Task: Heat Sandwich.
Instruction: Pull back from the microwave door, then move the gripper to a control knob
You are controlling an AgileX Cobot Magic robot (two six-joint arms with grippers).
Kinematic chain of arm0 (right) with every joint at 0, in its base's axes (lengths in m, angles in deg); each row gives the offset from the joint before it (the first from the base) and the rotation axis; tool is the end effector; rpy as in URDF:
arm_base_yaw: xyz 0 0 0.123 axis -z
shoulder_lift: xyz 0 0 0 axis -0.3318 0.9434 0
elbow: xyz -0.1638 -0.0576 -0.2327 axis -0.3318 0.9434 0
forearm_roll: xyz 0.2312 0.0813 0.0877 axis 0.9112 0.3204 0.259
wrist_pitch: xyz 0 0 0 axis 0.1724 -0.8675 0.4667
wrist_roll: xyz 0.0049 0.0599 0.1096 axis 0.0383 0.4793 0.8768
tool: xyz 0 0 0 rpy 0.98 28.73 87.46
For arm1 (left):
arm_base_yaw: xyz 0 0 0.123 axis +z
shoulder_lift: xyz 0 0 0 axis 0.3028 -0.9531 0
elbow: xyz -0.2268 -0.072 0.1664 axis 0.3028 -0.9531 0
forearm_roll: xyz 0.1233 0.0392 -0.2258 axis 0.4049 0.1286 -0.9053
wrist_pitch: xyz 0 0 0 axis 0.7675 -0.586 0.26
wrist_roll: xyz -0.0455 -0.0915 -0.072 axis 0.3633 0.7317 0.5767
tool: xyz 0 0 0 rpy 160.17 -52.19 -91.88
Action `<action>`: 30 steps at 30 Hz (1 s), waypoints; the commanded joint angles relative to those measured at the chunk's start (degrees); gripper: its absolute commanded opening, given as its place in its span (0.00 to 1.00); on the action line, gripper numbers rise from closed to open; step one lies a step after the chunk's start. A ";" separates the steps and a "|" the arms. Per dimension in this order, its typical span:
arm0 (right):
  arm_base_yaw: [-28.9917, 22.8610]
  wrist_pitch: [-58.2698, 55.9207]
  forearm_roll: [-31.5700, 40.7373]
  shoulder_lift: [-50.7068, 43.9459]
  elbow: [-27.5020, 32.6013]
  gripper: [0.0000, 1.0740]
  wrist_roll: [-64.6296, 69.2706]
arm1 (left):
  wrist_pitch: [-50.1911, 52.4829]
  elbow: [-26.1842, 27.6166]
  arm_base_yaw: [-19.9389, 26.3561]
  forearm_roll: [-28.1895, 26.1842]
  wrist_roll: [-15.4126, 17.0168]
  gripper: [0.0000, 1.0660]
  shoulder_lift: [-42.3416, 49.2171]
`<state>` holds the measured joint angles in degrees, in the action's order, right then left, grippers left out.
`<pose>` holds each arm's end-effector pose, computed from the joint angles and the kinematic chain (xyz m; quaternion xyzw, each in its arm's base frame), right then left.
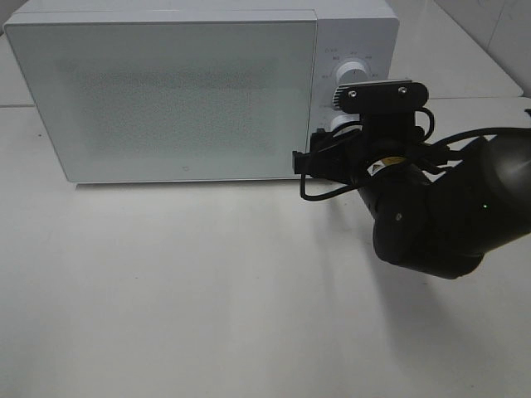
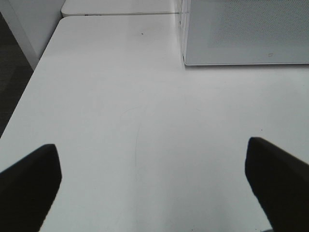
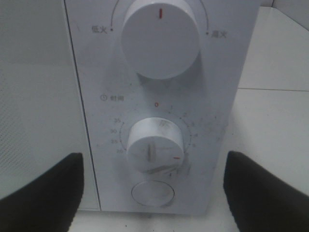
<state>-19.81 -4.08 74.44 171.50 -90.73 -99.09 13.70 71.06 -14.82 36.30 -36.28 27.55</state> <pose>0.3268 0.1654 0.1278 -0.0234 0.7693 -0.0241 0.6380 0.0281 -0.0012 0.2668 0.0017 0.8491 0.0142 0.5281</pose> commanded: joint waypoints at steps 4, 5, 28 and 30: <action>0.74 0.97 1.15 2.92 -3.90 0.71 -0.69 | 0.63 -0.23 0.06 -0.57 0.34 0.92 1.49; 1.20 0.92 1.15 3.44 -4.41 0.71 -0.69 | 0.63 -0.23 0.06 -0.57 0.34 0.92 1.49; 3.09 -1.60 0.63 6.30 -7.85 0.45 1.15 | 0.63 -0.23 0.06 -0.52 0.34 0.92 1.49; 3.09 -2.01 0.63 6.30 -7.85 0.28 2.06 | 0.63 -0.23 0.06 -0.52 0.34 0.92 1.49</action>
<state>-17.01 -5.86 75.07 177.86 -98.17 -98.18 13.70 71.06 -14.82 36.30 -36.28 27.55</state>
